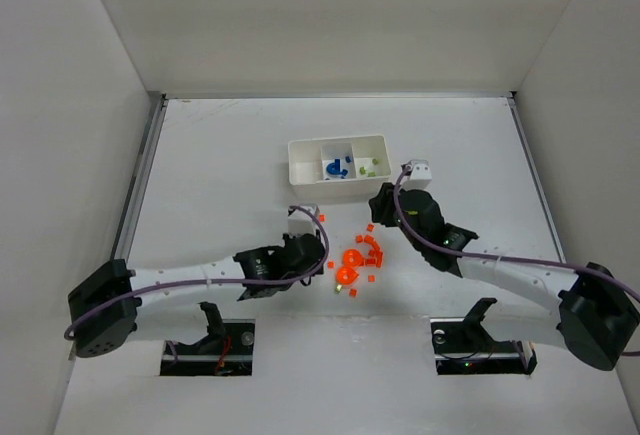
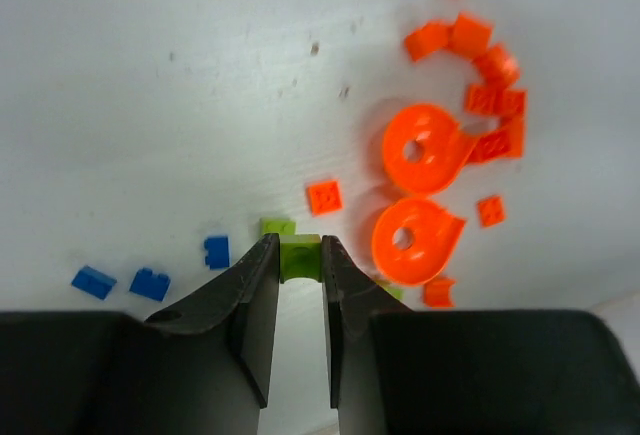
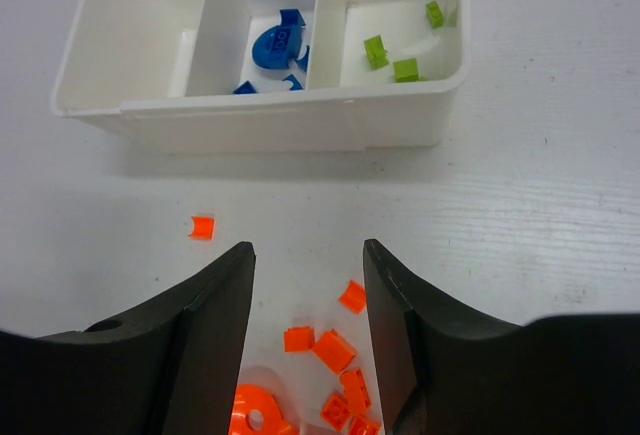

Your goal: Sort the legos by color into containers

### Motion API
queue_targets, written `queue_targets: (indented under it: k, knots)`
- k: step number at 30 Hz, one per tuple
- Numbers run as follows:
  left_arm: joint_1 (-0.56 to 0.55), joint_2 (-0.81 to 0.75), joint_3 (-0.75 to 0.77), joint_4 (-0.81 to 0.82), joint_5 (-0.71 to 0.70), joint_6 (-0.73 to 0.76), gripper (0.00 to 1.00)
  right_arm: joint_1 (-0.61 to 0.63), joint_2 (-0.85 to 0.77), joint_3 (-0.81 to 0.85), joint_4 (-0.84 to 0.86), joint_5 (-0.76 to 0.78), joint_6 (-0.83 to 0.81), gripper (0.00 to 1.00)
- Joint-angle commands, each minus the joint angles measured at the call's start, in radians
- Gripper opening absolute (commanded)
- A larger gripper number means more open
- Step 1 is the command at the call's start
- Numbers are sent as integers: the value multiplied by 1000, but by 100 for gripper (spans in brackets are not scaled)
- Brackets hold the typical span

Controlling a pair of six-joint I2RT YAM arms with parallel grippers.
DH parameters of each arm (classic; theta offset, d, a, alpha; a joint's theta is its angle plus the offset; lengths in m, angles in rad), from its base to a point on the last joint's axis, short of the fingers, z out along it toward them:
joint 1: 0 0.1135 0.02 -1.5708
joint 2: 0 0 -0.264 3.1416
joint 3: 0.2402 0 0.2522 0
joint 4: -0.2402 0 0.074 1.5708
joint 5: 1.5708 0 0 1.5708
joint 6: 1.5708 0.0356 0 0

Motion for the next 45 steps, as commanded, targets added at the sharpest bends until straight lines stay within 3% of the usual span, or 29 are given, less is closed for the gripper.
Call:
queue_targets:
  k: [1, 6, 9, 11, 17, 23, 27, 30, 36, 45]
  knots:
    - [73, -41, 106, 23, -19, 43, 12, -4, -52, -41, 46, 34, 62, 53]
    - [215, 97, 258, 239, 35, 146, 12, -40, -100, -110, 43, 68, 114, 49]
    - [280, 252, 382, 368, 90, 201, 12, -49, -140, -155, 48, 97, 151, 38]
    - [315, 367, 491, 389, 127, 229, 13, -52, -153, -173, 54, 92, 166, 33]
    - [352, 669, 784, 387, 147, 301, 15, -49, -137, -175, 72, 85, 157, 35]
    - [377, 763, 904, 360, 147, 301, 36, -34, -149, -183, 103, 72, 151, 42]
    - [380, 690, 844, 364, 141, 312, 42, -14, -109, -173, 138, 22, 130, 46]
    - [381, 593, 731, 370, 121, 304, 40, 38, -66, -160, 180, -17, 101, 44]
    - [364, 300, 377, 355, 15, 252, 36, 202, 101, -66, 217, -130, 15, 39]
    - [369, -70, 19, 113, -66, 76, 35, 370, 320, 86, 178, -233, -16, 40]
